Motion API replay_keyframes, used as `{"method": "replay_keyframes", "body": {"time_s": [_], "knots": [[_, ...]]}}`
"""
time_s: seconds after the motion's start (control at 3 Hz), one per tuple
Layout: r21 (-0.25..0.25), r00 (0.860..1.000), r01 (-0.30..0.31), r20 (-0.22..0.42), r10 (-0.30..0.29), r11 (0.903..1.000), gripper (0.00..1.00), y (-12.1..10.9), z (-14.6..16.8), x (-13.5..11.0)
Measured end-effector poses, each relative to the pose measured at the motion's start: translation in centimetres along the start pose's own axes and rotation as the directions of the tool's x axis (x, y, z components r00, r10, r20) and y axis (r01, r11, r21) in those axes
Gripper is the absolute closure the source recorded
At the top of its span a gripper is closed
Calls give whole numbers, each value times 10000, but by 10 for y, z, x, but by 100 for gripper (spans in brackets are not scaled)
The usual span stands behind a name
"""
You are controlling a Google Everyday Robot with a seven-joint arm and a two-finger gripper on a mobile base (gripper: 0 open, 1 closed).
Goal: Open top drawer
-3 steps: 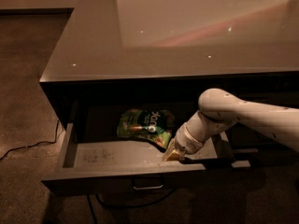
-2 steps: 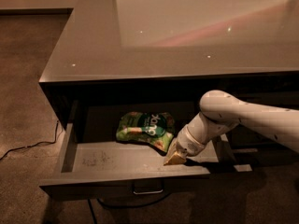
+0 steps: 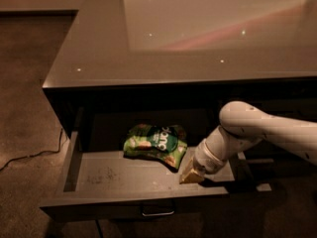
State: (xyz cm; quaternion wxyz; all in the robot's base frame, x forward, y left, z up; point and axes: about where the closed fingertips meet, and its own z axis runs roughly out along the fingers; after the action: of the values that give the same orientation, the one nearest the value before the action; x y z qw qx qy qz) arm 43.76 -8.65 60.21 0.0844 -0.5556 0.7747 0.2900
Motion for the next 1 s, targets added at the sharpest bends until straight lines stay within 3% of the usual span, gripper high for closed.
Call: {"method": "replay_keyframes", "body": {"time_s": [0.33, 0.67, 1.0], "knots": [[0, 10000, 0, 0, 0, 10000, 100, 0, 0, 0], [128, 9994, -318, -102, 319, 9994, 100, 15, -8, 14], [128, 9994, -318, -102, 319, 9994, 80, 15, -8, 14]]}}
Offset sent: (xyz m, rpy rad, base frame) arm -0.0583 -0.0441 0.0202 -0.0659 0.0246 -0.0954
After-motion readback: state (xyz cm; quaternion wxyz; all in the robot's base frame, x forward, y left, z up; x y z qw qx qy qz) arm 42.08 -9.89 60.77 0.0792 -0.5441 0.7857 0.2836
